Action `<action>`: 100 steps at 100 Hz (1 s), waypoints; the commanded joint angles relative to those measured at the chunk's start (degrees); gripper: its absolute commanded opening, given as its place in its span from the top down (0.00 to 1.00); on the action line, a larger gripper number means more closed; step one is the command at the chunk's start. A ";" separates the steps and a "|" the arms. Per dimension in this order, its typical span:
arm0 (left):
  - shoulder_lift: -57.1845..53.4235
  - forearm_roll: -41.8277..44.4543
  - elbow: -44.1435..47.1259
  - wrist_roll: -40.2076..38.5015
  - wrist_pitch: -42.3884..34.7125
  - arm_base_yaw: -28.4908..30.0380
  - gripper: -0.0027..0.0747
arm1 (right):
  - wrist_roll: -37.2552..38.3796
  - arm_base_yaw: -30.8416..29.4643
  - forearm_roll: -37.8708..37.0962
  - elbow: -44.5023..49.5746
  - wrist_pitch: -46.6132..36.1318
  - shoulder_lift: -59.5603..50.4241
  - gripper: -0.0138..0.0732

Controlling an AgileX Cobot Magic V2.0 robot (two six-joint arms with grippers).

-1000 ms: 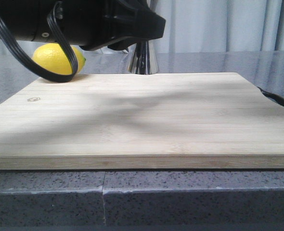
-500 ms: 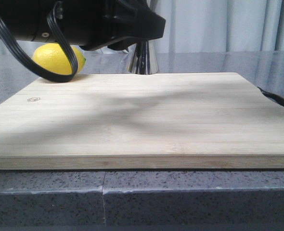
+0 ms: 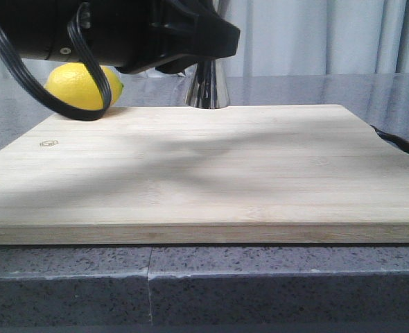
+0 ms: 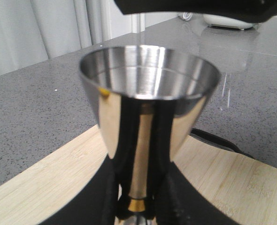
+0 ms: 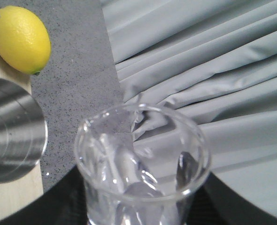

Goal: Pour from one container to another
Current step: 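Tilt the beaker with the right gripper, pouring liquid into the jigger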

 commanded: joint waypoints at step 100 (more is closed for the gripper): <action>-2.51 -0.34 -1.88 -0.78 -4.68 0.11 0.99 | -0.23 0.77 -11.24 -2.29 -4.55 -1.69 0.66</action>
